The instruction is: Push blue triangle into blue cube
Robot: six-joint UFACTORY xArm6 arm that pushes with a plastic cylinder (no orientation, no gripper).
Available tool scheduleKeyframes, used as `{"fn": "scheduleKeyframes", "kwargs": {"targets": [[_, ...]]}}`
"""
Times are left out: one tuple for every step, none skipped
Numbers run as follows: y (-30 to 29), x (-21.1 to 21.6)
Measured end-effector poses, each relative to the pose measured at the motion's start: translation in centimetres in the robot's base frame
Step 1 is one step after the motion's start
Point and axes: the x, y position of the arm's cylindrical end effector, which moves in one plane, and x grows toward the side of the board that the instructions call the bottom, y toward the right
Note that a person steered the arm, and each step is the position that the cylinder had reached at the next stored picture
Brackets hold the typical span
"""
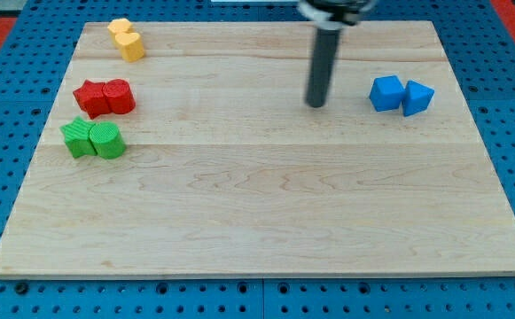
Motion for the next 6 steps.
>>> {"fn": "scheduleKeyframes", "kwargs": {"targets": [[3.3, 4.6], [15.0, 6.7], [23.4, 3.5], [20.2, 0.2], [17.4, -2.5], [18.6, -2.2]]}}
